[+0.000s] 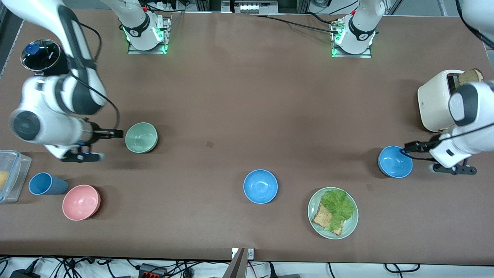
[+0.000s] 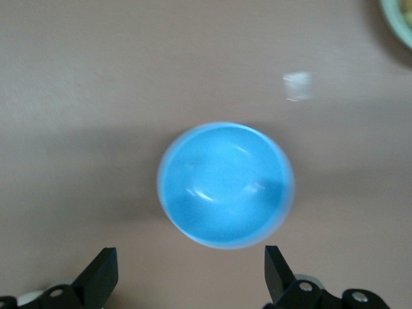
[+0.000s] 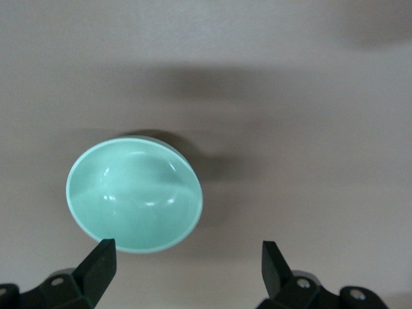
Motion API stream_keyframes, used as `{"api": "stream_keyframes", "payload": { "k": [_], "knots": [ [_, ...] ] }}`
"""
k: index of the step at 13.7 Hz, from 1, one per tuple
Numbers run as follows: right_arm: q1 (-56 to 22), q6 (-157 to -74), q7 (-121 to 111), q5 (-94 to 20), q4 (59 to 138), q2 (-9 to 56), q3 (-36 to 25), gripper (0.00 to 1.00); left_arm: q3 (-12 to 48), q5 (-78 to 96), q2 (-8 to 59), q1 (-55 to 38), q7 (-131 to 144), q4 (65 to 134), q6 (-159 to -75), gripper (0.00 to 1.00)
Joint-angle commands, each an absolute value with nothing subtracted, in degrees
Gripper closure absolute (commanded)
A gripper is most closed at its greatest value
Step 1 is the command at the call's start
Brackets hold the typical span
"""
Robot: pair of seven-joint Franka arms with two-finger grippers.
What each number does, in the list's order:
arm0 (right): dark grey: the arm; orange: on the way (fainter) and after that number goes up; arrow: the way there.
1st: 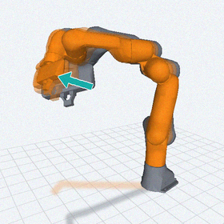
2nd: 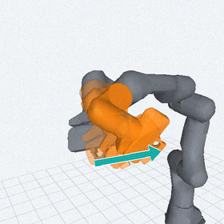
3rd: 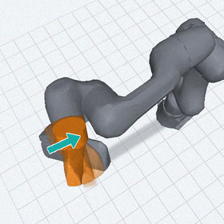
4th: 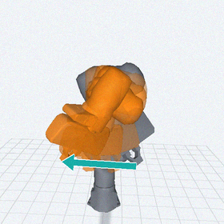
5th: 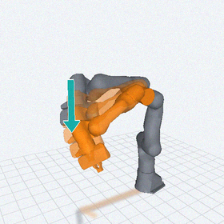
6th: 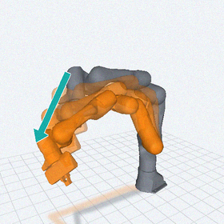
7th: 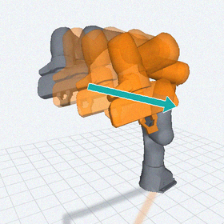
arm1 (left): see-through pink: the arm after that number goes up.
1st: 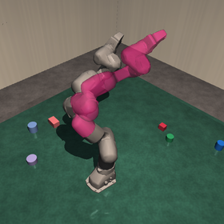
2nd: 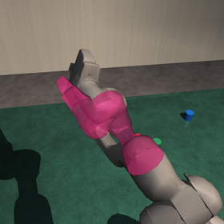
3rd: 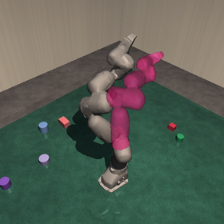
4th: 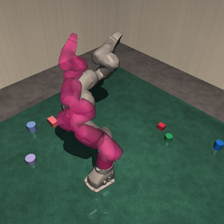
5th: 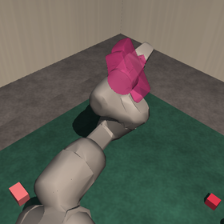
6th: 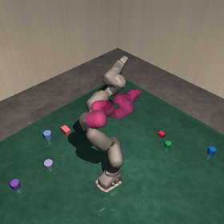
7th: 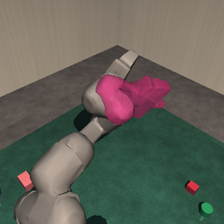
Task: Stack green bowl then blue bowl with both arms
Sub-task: 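Grip the green and blue bowl rims with both grippers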
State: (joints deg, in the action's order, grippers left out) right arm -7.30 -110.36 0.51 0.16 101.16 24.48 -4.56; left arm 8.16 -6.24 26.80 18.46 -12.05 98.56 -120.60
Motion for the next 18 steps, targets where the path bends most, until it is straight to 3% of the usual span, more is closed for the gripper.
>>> {"api": "stream_keyframes", "payload": {
  "k": [1,3,6,7,8,10,11,14,18],
  "knots": [
    [-7.73,-118.09,1.32,0.70,106.58,25.66,-4.92,0.00,8.70,-6.94,32.16,20.30,-15.55,95.63,-123.91,0.00],
    [-7.30,-123.20,1.23,0.70,110.99,25.66,-4.92,0.00,8.70,-6.94,34.53,21.44,-15.82,95.71,-126.72,0.00],
    [-6.77,-123.49,1.49,0.36,112.06,27.50,-5.01,0.00,8.70,-6.68,36.56,22.32,-17.84,95.89,-128.50,0.01],
    [-6.85,-123.49,2.54,0.18,112.06,28.21,-5.01,0.09,8.79,-6.51,36.56,22.24,-17.67,96.32,-128.50,0.02],
    [-6.94,-123.49,3.85,0.18,112.06,28.82,-5.01,0.37,8.88,-6.50,36.74,22.15,-17.49,96.42,-128.41,0.04],
    [-6.77,-123.58,4.39,-0.09,111.54,29.09,-4.92,0.83,9.23,-6.24,37.79,22.24,-17.49,96.33,-128.50,0.06],
    [-6.77,-123.49,4.39,-0.09,111.36,29.09,-4.92,0.96,9.32,-6.24,37.88,22.15,-17.40,96.33,-128.50,0.09],
    [-6.77,-123.31,3.43,-0.09,109.69,28.92,-4.92,1.00,9.23,-6.24,38.06,21.89,-17.40,96.42,-128.32,0.20],
    [-10.01,-119.11,3.42,0.00,103.30,27.69,-1.86,1.00,9.32,-6.24,38.14,21.62,-17.31,96.59,-127.88,0.51]
  ]
}}
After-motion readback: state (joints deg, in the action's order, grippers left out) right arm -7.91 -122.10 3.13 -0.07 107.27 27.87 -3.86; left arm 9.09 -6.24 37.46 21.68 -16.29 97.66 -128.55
